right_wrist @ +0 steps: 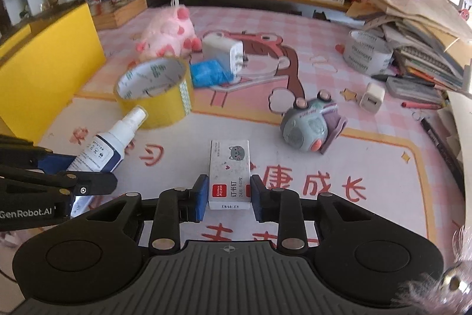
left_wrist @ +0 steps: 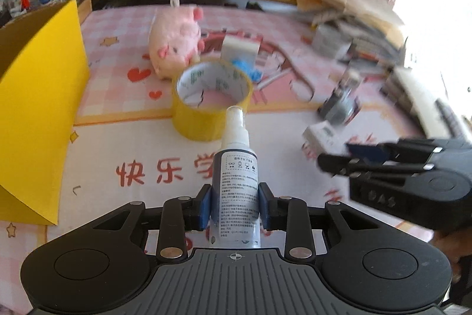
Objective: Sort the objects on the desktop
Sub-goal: 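Carry the spray bottle and medicine box with both tools over the yellow box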
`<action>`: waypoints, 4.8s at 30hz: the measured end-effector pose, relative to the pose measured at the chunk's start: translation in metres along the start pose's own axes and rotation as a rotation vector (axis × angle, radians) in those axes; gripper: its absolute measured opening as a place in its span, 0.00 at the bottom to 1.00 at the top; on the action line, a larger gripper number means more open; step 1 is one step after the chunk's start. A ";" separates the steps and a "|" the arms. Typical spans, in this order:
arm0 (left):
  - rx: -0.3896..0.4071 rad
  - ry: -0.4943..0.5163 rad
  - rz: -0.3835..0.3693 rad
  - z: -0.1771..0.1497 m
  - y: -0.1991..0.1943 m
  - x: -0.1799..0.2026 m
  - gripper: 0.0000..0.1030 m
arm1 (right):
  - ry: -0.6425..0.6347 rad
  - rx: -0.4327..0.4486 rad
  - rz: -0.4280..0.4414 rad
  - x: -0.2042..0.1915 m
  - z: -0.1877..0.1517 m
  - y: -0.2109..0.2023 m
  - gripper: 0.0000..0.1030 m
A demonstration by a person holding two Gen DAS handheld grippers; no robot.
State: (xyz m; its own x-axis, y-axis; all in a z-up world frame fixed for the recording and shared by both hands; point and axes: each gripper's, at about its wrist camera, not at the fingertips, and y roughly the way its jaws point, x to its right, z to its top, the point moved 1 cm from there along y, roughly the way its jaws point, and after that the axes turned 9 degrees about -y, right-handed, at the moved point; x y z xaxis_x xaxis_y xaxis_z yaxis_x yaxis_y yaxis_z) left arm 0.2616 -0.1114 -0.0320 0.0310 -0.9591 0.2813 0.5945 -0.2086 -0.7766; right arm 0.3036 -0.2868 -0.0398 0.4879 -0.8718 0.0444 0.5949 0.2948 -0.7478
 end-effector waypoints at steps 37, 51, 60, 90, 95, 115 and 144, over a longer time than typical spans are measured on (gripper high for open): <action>0.128 -0.041 -0.117 -0.061 -0.151 -0.116 0.30 | 0.004 0.079 -0.029 -0.167 -0.009 -0.090 0.26; 0.113 -0.047 -0.094 -0.110 -0.192 -0.165 0.30 | 0.026 0.067 0.011 -0.244 -0.039 -0.106 0.27; 0.125 -0.066 -0.079 -0.127 -0.212 -0.185 0.30 | 0.017 0.063 0.047 -0.272 -0.042 -0.110 0.27; 0.150 -0.038 -0.049 -0.129 -0.224 -0.199 0.30 | -0.060 0.076 0.098 -0.305 -0.031 -0.108 0.27; 0.151 -0.067 -0.040 -0.129 -0.227 -0.207 0.30 | -0.081 0.071 0.113 -0.312 -0.029 -0.106 0.27; 0.184 -0.102 -0.006 -0.114 -0.232 -0.225 0.30 | -0.091 0.071 0.152 -0.322 -0.009 -0.098 0.27; 0.259 -0.125 0.008 -0.030 -0.213 -0.235 0.30 | -0.100 0.161 0.242 -0.308 0.081 -0.074 0.27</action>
State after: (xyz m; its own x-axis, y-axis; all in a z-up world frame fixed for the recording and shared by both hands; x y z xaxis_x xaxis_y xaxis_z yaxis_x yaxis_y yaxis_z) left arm 0.1041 0.1529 0.0505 0.1260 -0.9260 0.3558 0.7789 -0.1297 -0.6136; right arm 0.1614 -0.0081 0.0556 0.6837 -0.7279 -0.0515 0.5430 0.5546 -0.6306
